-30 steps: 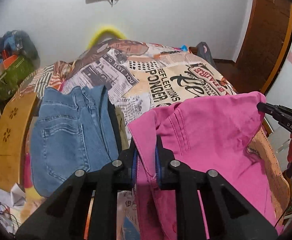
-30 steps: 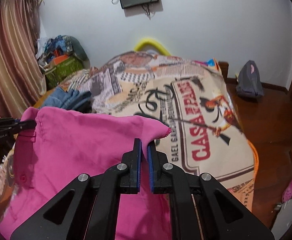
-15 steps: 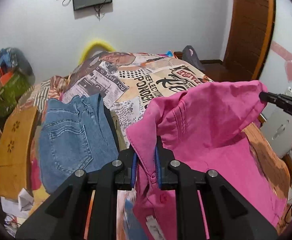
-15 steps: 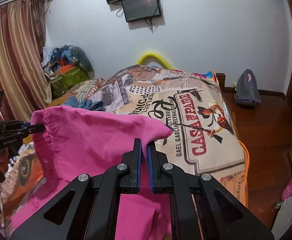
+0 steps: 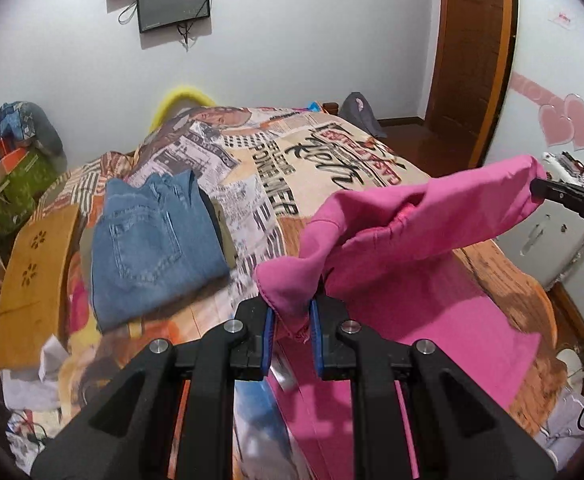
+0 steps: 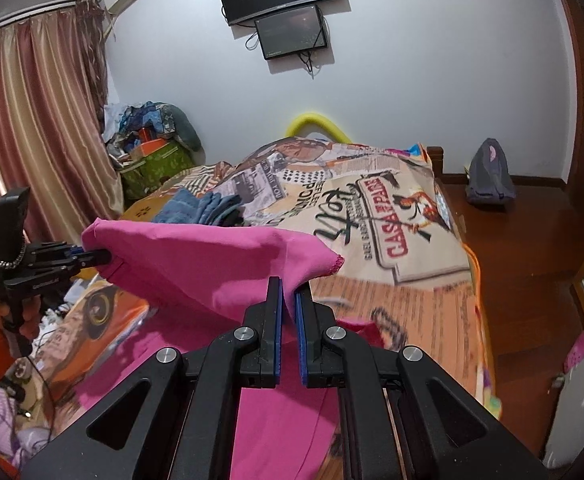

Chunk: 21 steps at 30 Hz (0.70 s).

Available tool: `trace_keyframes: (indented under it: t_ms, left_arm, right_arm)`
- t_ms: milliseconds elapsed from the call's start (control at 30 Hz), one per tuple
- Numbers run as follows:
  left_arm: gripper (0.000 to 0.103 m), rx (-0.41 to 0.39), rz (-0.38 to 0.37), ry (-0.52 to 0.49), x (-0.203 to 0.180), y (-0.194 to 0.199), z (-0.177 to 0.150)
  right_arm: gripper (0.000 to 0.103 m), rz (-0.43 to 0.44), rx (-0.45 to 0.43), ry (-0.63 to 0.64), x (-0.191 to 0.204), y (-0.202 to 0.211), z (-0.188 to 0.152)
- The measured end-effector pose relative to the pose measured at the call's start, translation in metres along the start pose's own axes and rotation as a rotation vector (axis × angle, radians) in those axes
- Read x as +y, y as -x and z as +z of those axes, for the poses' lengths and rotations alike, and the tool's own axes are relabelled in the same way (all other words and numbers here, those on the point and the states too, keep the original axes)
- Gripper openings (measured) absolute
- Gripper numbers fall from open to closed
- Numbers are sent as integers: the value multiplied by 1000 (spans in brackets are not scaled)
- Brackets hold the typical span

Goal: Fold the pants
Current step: 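Lift the waistband with the left tool and fold it over the legs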

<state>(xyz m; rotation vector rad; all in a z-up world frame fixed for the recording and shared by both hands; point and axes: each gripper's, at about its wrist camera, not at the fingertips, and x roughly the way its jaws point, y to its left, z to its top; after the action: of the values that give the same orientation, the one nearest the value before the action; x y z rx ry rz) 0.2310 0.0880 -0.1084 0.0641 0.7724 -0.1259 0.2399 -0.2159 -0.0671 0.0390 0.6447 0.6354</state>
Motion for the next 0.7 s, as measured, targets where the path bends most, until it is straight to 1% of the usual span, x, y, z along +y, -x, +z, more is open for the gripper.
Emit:
trace_keyframes:
  t_ms: [100,267,533,633,700]
  left_arm:
    - [15,20,-10,-1,-6,10,-18]
    - [16,50,-41,37,-9,21,-44]
    - [16,105,-58,64,-20,29,-94]
    - [16,131,-64,76,-22,26,-110]
    - [16,146,-71,85,-23,25,-119]
  right_arm:
    - [5,-2,5,-3,9,14,-15]
    - [5,1,26,-29,17,29,-42]
    - [6,0,87,-56,24,34,-82]
    - [6,5,121,-76,24,32,-99]
    - [6,-8,149,-74,24,29,-111]
